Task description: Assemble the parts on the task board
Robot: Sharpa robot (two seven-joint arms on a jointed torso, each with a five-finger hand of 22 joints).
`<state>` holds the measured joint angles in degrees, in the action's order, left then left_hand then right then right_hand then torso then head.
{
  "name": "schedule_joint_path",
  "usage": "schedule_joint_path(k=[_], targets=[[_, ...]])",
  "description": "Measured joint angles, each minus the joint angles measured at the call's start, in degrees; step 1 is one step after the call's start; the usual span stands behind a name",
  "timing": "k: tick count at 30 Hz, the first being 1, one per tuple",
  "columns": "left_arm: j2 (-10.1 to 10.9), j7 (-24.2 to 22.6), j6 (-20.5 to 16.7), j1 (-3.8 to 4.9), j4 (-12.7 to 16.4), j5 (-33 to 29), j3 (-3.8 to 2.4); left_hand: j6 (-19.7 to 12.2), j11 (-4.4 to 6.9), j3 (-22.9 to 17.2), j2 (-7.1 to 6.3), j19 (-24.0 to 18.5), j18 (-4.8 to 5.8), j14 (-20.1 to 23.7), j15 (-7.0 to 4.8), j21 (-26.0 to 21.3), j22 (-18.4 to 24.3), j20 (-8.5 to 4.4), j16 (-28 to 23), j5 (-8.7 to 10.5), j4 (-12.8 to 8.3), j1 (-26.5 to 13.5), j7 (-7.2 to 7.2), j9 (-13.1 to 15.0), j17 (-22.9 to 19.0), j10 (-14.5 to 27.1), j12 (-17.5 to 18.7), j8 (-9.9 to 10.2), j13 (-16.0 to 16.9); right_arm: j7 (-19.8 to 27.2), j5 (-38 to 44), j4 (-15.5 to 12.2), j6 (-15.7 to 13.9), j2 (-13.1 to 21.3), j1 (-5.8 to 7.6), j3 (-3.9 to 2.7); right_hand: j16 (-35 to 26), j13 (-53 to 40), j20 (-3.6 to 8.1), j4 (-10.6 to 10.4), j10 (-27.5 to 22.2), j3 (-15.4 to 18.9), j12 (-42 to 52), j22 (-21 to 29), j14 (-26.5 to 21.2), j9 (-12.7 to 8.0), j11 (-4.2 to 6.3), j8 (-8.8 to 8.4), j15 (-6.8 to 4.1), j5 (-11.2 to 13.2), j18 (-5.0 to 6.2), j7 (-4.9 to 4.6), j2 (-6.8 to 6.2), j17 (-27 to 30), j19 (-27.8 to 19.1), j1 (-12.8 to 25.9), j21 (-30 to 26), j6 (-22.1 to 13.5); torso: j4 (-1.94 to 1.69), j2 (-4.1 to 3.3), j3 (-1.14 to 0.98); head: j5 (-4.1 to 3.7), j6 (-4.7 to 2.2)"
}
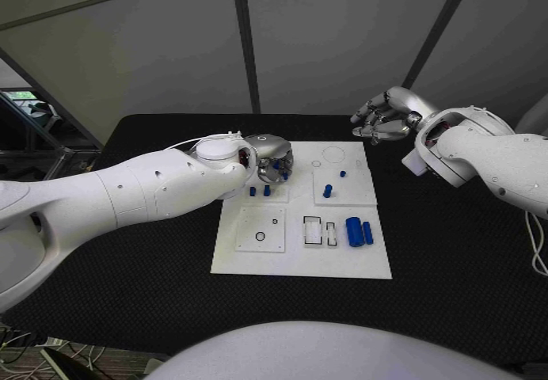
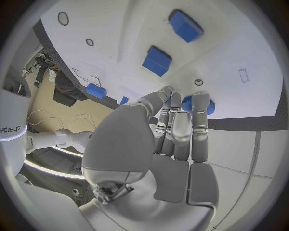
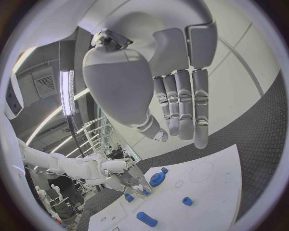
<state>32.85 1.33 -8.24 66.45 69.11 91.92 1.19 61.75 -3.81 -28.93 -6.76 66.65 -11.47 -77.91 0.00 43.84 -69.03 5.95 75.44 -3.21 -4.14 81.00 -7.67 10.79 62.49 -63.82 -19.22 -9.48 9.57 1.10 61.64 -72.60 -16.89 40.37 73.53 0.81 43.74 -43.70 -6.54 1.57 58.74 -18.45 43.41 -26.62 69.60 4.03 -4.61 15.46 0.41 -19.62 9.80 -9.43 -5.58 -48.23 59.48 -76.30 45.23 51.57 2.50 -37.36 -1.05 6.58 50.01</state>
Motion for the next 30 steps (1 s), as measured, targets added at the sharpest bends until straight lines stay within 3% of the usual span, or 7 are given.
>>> schedule_joint_path(k=[5, 12, 18, 24, 30], targets=[[1.0, -0.1, -0.7, -0.01, 1.2, -0.6, -0.41, 0.2, -0.19, 0.0, 0.00, 0.0, 0.00, 0.0, 0.00, 0.0, -0.2, 0.00, 0.0, 0.00, 0.0, 0.0, -0.20, 0.0, 0.0, -0.2, 0.4, 0.1, 0.0, 0.0, 0.0, 0.0, 0.0, 0.1, 0.00, 0.00, 0.0, 0.0, 0.00, 0.0, 0.0, 0.0, 0.0, 0.0, 0.0, 0.0, 0.00, 0.00, 0.00, 0.0, 0.00, 0.00, 0.00, 0.0, 0.0, 0.0, 0.0, 0.0, -0.04, 0.02, 0.00, 0.19, 0.00], [1.9, -0.1, -1.5, -0.02, 2.5, -1.2, -2.34, 0.2, -0.19, 0.0, -0.01, 0.2, 0.03, 0.0, 0.00, 0.3, -0.3, 0.20, 0.0, 0.00, 0.0, 0.0, -0.20, 0.0, 0.2, -0.2, 0.4, 0.2, 0.0, 0.0, 0.0, 0.2, 0.0, 0.1, 0.00, 0.00, 0.0, 0.0, 0.00, 0.0, 0.0, 0.0, 0.0, 0.0, 0.0, 0.0, 0.00, 0.00, 0.00, 0.0, 0.00, 0.00, 0.00, 0.0, 0.0, 0.0, 0.0, 0.0, -0.04, 0.02, 0.00, 0.41, 0.00], [4.1, 0.0, -1.5, 0.05, 4.5, -1.8, -3.82, 0.2, -0.19, 0.0, -0.01, 0.2, 0.02, -0.2, 0.20, 0.3, -0.4, 0.20, 0.0, 0.00, 0.0, 0.0, -0.21, -0.1, 0.2, -0.2, 0.6, 0.2, 0.0, 0.0, 0.0, 0.3, 0.0, 0.1, 0.00, 0.00, 0.0, 0.0, 0.00, 0.0, 0.0, 0.0, 0.0, 0.0, 0.0, 0.0, 0.00, 0.00, 0.00, 0.0, 0.00, 0.00, 0.00, 0.0, 0.0, 0.0, 0.0, 0.0, -0.04, 0.02, -0.03, 0.58, 0.00], [7.1, 0.1, -1.0, 0.08, 6.2, -3.1, -4.22, 0.2, -0.19, 0.0, -0.01, 0.2, 0.02, -0.2, 0.20, 0.3, -0.4, 0.21, 0.0, 0.00, 0.0, 0.0, -0.21, -0.1, -0.1, -0.2, 0.6, 0.2, 0.0, 0.0, 0.0, 0.4, 0.0, 0.3, 0.00, 0.00, 0.0, 0.0, 0.00, 0.0, 0.0, 0.0, 0.0, 0.0, 0.0, 0.0, 0.00, 0.00, 0.00, 0.0, 0.00, 0.00, 0.00, 0.0, 0.0, 0.0, 0.0, 0.0, -0.05, 0.02, -0.09, 0.78, 0.00], [8.6, 0.2, -0.3, -0.03, 6.7, -4.3, -4.29, 0.2, -0.21, 0.0, -0.01, 0.2, 0.03, -0.2, 0.20, 0.3, -0.4, 0.20, 0.0, 0.00, 0.0, 0.0, -0.21, -0.2, -0.6, -0.2, 0.6, 0.2, 0.0, -0.1, 0.0, 0.4, 0.0, 0.4, 0.00, 0.00, 0.0, 0.0, 0.00, 0.0, 0.0, 0.0, 0.0, 0.0, 0.0, 0.0, 0.00, 0.00, 0.00, 0.0, 0.00, 0.00, 0.00, 0.0, 0.0, 0.0, 0.0, 0.0, -0.09, 0.02, -0.06, 1.13, 0.00]])
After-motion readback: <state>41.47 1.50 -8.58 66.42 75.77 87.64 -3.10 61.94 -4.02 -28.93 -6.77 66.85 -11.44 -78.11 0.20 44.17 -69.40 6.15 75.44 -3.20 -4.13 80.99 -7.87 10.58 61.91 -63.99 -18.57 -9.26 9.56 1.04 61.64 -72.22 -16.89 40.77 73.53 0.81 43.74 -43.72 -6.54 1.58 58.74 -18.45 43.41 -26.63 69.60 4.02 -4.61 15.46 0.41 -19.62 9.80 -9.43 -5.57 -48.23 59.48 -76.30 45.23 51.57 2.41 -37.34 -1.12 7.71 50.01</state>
